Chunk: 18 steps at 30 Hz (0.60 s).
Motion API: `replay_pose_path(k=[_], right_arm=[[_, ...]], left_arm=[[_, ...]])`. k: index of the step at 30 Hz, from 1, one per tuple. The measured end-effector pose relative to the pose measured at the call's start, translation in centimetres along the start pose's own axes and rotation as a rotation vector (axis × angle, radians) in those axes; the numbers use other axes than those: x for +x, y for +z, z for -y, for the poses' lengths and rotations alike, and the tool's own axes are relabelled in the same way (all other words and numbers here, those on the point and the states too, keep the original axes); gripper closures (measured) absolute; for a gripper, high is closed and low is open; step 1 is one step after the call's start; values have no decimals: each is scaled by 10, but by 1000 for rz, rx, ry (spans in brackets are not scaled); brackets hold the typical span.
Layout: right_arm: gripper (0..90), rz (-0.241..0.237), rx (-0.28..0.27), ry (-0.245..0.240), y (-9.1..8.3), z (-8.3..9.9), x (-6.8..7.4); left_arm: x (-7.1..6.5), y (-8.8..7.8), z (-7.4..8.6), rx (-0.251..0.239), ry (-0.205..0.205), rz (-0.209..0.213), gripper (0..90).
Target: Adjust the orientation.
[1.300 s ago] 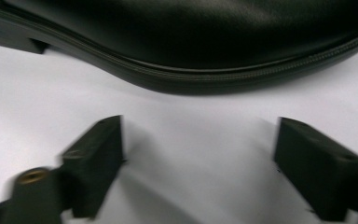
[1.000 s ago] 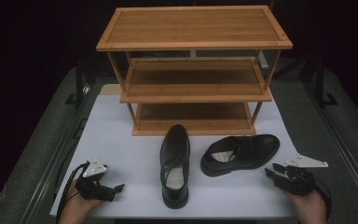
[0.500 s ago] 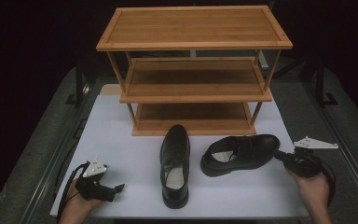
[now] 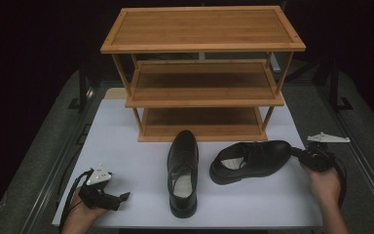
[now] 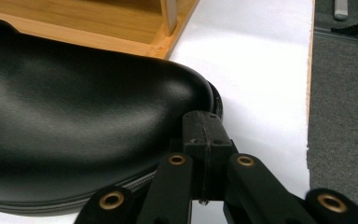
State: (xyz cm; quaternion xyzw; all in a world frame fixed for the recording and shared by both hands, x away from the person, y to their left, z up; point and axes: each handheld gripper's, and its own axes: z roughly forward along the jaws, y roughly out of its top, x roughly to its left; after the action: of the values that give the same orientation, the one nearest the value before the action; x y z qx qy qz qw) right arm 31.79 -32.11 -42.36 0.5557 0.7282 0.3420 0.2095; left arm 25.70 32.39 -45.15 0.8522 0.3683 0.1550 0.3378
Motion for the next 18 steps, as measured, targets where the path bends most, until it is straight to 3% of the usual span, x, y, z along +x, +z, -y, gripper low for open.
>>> replay_pose_path(k=[8, 18], right_arm=[[898, -5, 1, 0, 11, -9, -2], [898, -35, -8, -7, 39, -33, 1]], left_arm=[[0, 0, 0, 0, 0, 1, 0], [0, 0, 0, -3, -2, 0, 0]])
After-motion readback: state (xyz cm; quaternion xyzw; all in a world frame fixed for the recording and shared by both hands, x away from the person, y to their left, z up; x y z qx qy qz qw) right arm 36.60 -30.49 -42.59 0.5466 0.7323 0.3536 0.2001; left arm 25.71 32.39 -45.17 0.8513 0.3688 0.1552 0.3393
